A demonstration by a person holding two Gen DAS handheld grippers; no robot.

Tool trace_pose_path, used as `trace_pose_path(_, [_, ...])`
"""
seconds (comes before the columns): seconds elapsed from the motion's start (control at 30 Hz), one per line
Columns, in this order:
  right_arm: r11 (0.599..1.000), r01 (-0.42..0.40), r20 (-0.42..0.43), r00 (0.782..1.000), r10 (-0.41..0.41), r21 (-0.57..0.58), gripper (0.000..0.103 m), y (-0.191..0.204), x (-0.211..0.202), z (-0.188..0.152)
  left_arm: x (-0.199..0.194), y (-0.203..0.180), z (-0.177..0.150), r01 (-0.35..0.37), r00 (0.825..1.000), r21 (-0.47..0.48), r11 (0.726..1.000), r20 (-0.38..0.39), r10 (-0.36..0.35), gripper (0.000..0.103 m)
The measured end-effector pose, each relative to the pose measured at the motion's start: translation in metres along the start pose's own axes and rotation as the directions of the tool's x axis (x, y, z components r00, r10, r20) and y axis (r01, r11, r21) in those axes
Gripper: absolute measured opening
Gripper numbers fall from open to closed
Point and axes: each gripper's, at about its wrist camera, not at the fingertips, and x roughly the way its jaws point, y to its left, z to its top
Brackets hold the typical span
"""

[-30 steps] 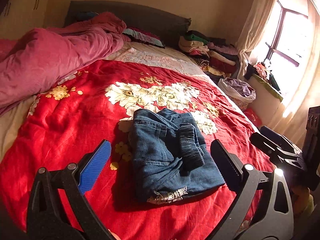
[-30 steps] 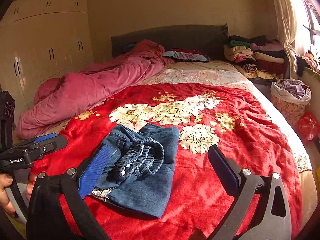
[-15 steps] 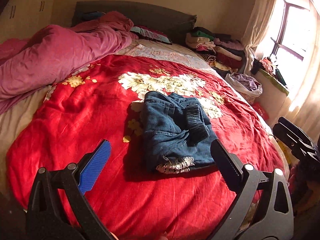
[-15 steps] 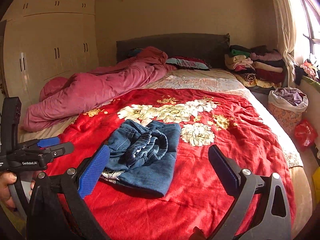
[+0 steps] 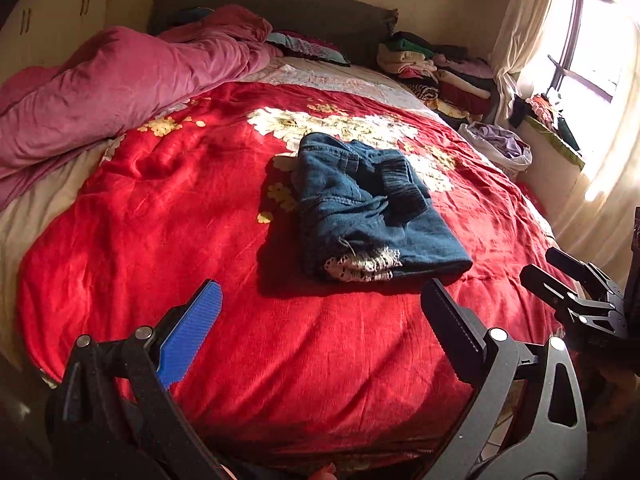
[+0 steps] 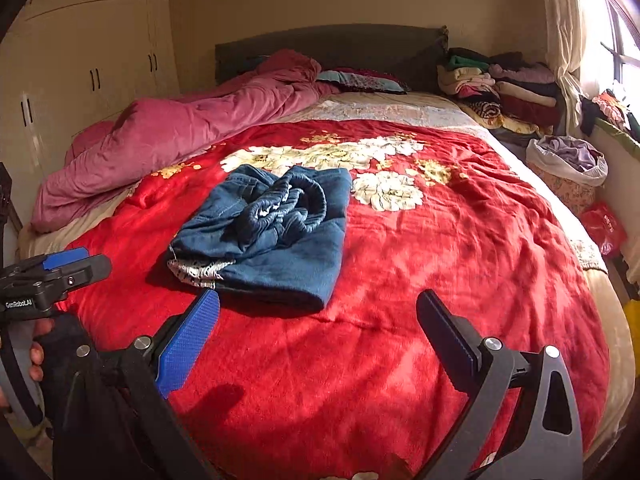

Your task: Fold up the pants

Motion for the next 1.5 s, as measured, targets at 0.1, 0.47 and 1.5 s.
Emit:
trace_pose_path(0.1, [1.0, -0.019, -0.038, 0.999, 0.019, 0.0, 0.098, 0.006, 0.008, -0.01, 0.007, 0.001, -0.01, -0.005, 1.0, -0.007, 1.0, -0.024, 0.005, 0.093])
trace_pose_path(0.47, [0.999, -0.034, -0.06, 0.998, 0.034, 0.001, 0.098, 0.016, 0.016, -0.018, 0.01, 0.01, -0.015, -0.044, 0.998, -0.032, 0.999, -0.038, 0.043, 0.093])
trace_pose_path(1.5, [0.999, -0.031, -0.053, 0.998, 0.032, 0.013, 0.098, 0.012, 0.008, -0.017, 0.005, 0.004, -0.013, -0.068, 0.997, -0.02, 0.997, -0.032, 0.067, 0.093])
